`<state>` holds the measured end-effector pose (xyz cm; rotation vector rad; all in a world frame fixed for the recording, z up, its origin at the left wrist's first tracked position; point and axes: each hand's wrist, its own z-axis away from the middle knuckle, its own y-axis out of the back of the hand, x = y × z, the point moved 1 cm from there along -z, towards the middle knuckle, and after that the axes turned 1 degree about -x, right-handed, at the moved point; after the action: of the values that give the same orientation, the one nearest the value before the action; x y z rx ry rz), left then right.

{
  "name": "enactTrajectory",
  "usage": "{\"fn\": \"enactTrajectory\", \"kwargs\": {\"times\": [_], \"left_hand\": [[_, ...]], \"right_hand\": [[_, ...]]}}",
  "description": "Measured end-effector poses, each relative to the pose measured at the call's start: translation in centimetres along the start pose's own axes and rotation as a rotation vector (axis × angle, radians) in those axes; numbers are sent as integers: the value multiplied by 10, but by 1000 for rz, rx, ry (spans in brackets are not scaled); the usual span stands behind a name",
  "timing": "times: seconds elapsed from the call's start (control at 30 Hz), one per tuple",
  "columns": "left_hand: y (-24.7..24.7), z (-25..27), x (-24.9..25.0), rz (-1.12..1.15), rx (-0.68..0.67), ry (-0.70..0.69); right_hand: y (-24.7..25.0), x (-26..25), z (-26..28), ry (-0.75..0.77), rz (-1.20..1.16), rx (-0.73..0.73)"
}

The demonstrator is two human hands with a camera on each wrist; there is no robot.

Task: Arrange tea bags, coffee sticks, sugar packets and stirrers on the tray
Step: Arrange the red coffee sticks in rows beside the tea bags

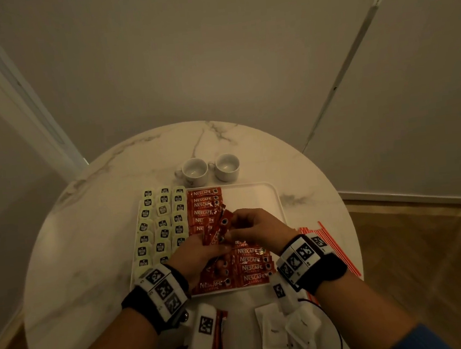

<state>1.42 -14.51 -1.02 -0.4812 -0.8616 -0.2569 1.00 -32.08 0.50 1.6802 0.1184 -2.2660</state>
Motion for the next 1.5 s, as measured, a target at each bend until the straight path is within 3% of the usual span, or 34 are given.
{"fn": "enactTrajectory", "kwargs": {"times": [0.17, 0.3, 0.43, 0.73, 0.93, 1.03, 1.1, 1.23, 1.3, 1.5], "left_hand": [[-4, 1, 3, -41, -46, 24], [0, 0, 2, 50, -66, 52], [2, 0, 5, 59, 22, 25], [6, -9, 24, -597, 252, -257], [4, -15, 24, -763, 239, -332], [4, -17, 24, -721, 248, -311], [3, -20, 24, -744, 239, -296], [0, -25, 23, -776, 240, -290], [0, -27, 21, -737, 243, -279], [13, -28, 4, -715, 343, -203]], "right_hand": [[0, 3, -2, -35, 59, -26], [9, -1, -1, -60, 141, 7], [23, 0, 1, -90, -73, 117], [20, 8, -7, -235, -448, 215], [14, 7, -10, -114, -258, 125], [23, 7, -14, -107, -221, 187], [30, 6, -16, -94, -71, 198], [33, 0, -19, -25, 399, 40], [37, 0, -22, -39, 516, 7], [56, 25, -35, -228, 542, 64]]}}
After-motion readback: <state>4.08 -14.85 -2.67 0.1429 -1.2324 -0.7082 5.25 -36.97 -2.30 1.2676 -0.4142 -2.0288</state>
